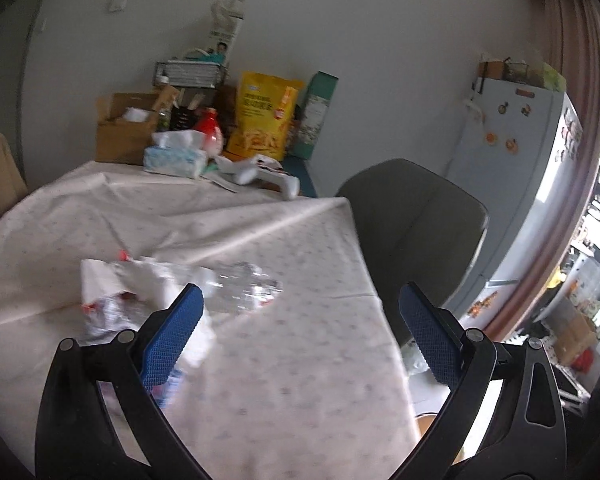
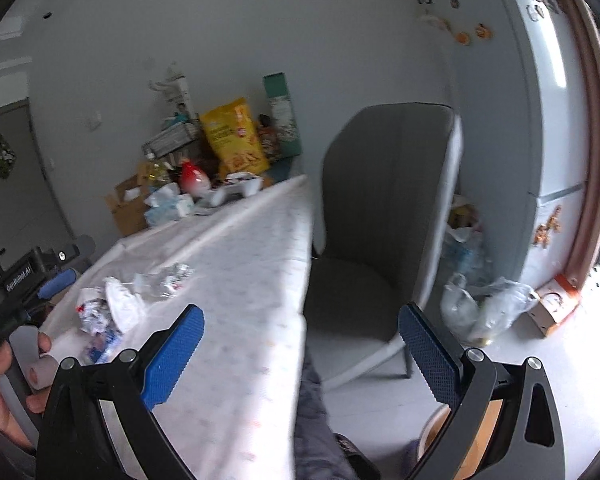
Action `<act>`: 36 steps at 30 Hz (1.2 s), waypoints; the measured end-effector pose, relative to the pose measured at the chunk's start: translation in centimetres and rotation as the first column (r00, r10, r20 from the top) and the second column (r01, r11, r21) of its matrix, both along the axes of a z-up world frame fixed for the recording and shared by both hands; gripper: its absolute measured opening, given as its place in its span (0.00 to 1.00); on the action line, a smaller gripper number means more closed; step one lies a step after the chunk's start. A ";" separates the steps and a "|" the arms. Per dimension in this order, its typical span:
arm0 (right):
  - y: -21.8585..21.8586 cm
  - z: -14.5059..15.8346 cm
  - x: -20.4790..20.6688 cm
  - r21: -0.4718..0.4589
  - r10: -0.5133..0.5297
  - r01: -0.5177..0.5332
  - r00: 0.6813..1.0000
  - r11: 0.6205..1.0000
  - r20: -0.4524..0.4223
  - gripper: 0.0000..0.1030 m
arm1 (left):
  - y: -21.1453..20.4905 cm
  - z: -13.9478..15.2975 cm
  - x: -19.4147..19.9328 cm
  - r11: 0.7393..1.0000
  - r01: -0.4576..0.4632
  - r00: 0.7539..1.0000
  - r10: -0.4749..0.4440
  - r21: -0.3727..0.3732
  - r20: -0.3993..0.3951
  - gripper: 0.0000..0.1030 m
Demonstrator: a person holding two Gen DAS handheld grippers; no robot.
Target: Collect trash
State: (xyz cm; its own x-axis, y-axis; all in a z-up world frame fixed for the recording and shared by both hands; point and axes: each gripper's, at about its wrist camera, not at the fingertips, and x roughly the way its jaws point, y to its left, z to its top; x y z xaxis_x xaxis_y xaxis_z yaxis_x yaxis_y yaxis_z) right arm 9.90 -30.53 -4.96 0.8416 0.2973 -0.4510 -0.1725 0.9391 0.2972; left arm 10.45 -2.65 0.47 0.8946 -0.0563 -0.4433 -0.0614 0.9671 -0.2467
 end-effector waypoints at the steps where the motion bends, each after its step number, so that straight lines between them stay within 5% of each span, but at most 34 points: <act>1: 0.8 0.0 0.3 -0.006 0.011 -0.011 1.000 1.000 -0.005 0.93 | 0.5 0.0 -0.3 1.000 -0.005 1.000 0.005 -0.002 0.006 0.95; 10: 7.5 0.5 1.6 -0.024 0.140 -0.140 0.990 0.990 0.000 0.93 | 7.2 -0.6 -3.4 0.988 -0.124 0.989 0.130 -0.092 0.066 0.94; 17: 12.3 0.3 2.6 -0.025 0.226 -0.227 0.973 0.974 -0.038 0.93 | 10.2 -1.0 -4.8 0.960 -0.263 0.960 0.270 -0.094 0.069 0.95; 36: 18.6 -0.9 4.5 0.026 0.346 -0.346 0.927 0.938 -0.149 0.93 | 19.2 -5.0 -3.4 0.950 -0.233 0.972 0.219 -0.209 -0.089 0.93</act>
State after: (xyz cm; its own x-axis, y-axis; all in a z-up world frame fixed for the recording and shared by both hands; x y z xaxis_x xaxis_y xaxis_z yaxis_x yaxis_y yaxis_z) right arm 14.35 -11.94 -5.85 0.6101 0.5576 -0.5630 -0.4402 0.8293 0.3443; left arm 7.08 16.59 -4.54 0.8650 0.0428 -0.4999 -0.2946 0.8498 -0.4370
